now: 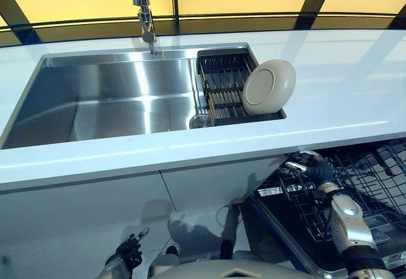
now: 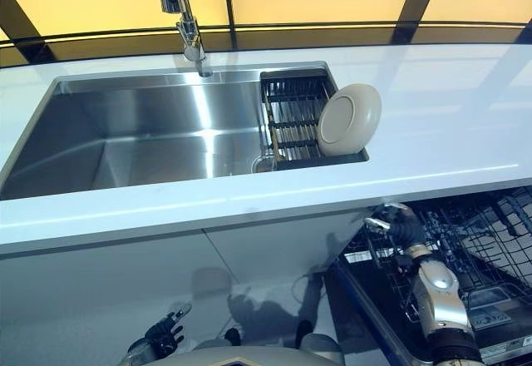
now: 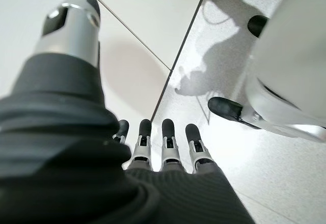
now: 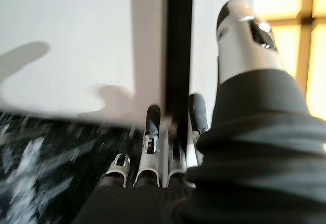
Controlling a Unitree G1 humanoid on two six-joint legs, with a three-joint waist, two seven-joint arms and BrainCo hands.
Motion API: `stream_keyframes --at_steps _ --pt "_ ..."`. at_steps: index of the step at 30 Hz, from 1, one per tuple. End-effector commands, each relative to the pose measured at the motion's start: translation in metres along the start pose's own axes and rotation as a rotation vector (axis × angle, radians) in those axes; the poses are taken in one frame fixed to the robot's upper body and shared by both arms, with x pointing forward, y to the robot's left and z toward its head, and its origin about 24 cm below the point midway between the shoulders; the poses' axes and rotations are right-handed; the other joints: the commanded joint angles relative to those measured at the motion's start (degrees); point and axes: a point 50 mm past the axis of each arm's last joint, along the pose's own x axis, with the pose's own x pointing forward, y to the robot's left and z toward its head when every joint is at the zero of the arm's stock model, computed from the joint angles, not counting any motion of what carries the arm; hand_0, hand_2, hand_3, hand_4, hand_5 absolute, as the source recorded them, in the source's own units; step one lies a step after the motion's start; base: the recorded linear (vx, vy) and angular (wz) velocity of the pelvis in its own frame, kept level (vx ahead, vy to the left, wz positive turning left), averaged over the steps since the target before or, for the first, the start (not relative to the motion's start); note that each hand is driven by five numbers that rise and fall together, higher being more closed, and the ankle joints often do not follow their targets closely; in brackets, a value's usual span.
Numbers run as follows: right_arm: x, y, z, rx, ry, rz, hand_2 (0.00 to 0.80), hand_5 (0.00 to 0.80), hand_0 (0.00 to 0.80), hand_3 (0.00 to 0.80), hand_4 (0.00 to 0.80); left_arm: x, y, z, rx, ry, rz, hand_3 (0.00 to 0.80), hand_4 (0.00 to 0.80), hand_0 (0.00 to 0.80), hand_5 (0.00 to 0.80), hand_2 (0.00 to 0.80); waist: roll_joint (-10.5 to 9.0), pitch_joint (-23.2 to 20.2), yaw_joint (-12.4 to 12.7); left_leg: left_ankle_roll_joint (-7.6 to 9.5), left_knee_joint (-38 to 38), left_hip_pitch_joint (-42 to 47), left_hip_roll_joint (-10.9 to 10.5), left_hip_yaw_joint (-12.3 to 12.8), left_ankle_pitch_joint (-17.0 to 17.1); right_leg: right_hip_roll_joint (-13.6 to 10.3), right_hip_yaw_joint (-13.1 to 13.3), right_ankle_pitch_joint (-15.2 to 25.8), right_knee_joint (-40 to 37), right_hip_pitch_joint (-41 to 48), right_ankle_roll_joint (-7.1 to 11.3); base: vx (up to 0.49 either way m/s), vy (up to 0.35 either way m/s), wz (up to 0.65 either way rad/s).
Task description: Take plates into dishwasher
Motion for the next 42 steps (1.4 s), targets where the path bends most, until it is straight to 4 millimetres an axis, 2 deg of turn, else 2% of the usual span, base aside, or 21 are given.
stream_keyframes --at_steps 1,6,10,15,18,20,24,26,27,32,39,42 --pt "0.014 -0.026 0.017 -0.009 0.049 -0.085 0.000 0.000 0.000 0.000 0.000 0.004 0.001 0.018 -0.031 -0.022 0.007 0.000 0.000 0.000 0.000 0.000 -0.54 -1.4 -0.1 3.88 0.8 -1.0 -2.9 1.5 -3.9 -1.7 -1.0 -4.4 5.3 -1.0 3.69 -0.006 0.006 -0.05" --pt "0.009 -0.020 -0.031 0.032 0.326 -0.018 0.000 0.000 0.000 0.000 0.000 0.007 -0.002 0.028 -0.015 -0.025 0.001 0.000 0.000 0.000 0.000 0.000 -0.86 -1.1 0.4 3.94 0.8 -1.1 -2.9 1.5 -3.8 -1.6 -0.9 -4.4 5.1 -0.7 3.44 -0.004 -0.001 -0.02" --pt "0.003 -0.013 -0.060 0.083 0.443 -0.016 0.000 0.000 0.000 0.000 0.000 0.009 -0.006 0.033 0.002 -0.027 -0.006 0.000 0.000 0.000 0.000 0.000 -0.87 -1.1 0.8 4.02 0.8 -1.1 -2.9 1.6 -3.6 -1.5 -0.9 -4.4 4.9 -0.3 3.34 0.000 -0.001 -0.02" --pt "-0.017 -0.011 -0.105 0.261 0.637 -0.159 0.000 0.000 0.000 0.000 0.000 0.011 -0.007 0.037 0.013 -0.022 -0.010 0.000 0.000 0.000 0.000 0.000 -0.54 -1.2 1.2 4.14 0.8 -0.6 -2.9 1.8 -3.8 -1.3 -0.5 -4.4 4.7 0.3 3.41 0.000 0.003 -0.02" --pt "-0.021 -0.019 -0.109 0.282 0.640 -0.266 0.000 0.000 0.000 0.000 0.000 0.012 -0.008 0.039 0.010 -0.015 -0.006 0.000 0.000 0.000 0.000 0.000 -0.35 -1.2 1.3 4.31 0.9 0.0 -3.0 1.6 -3.9 -1.3 -0.2 -4.3 4.7 0.6 3.44 0.011 0.004 0.00" --pt "-0.017 -0.029 -0.100 0.326 0.576 -0.354 0.000 0.000 0.000 0.000 0.000 0.012 -0.007 0.039 0.005 -0.009 -0.002 0.000 0.000 0.000 0.000 0.000 -0.20 -1.2 1.1 4.34 0.9 0.4 -2.9 1.7 -4.1 -1.2 0.0 -4.3 4.8 0.9 3.44 0.037 0.018 0.00" --pt "-0.004 -0.056 -0.064 0.365 0.394 -0.531 0.000 0.000 0.000 0.000 0.000 0.012 -0.004 0.039 -0.015 0.005 0.010 0.000 0.000 0.000 0.000 0.000 0.21 -1.5 0.4 4.37 0.8 0.8 -2.9 1.9 -4.4 -0.9 0.7 -4.6 4.9 1.0 3.38 0.027 0.038 -0.09" --pt "-0.001 -0.076 -0.040 0.371 0.295 -0.621 0.000 0.000 0.000 0.000 0.000 0.011 -0.002 0.040 -0.024 0.010 0.011 0.000 0.000 0.000 0.000 0.000 0.39 -1.7 0.0 4.41 0.7 0.9 -2.9 2.0 -4.6 -0.8 1.1 -4.8 5.0 0.8 3.36 0.005 0.055 -0.10" --pt "0.000 -0.091 -0.019 0.370 0.227 -0.675 0.000 0.000 0.000 0.000 0.000 0.011 -0.002 0.042 -0.030 0.013 0.011 0.000 0.000 0.000 0.000 0.000 0.47 -1.8 -0.2 4.41 0.7 1.0 -3.0 2.0 -4.8 -0.8 1.3 -4.9 5.1 0.7 3.33 -0.001 0.061 -0.08" --pt "0.003 -0.121 0.039 0.352 0.041 -0.802 0.000 0.000 0.000 0.000 0.000 0.011 -0.002 0.046 -0.042 0.015 0.001 0.000 0.000 0.000 0.000 0.000 0.64 -2.0 -0.4 4.39 0.6 0.9 -3.0 2.0 -5.1 -0.8 1.8 -5.4 5.3 0.5 3.26 -0.004 0.049 -0.02" --pt "-0.005 -0.147 0.084 0.337 -0.111 -0.871 0.000 0.000 0.000 0.000 0.000 0.011 0.000 0.043 -0.033 0.027 0.001 0.000 0.000 0.000 0.000 0.000 0.54 -2.6 -0.2 4.42 0.5 0.7 -3.2 1.8 -5.2 -0.8 2.0 -5.6 5.3 0.4 3.13 0.001 0.015 0.00" --pt "-0.005 -0.152 0.112 0.321 -0.197 -0.884 0.000 0.000 0.000 0.000 0.000 0.010 0.002 0.041 -0.019 0.029 0.001 0.000 0.000 0.000 0.000 0.000 0.38 -2.8 0.0 4.32 0.5 0.5 -3.1 1.9 -5.1 -0.9 1.9 -5.6 5.1 0.4 3.07 0.000 0.000 0.00"
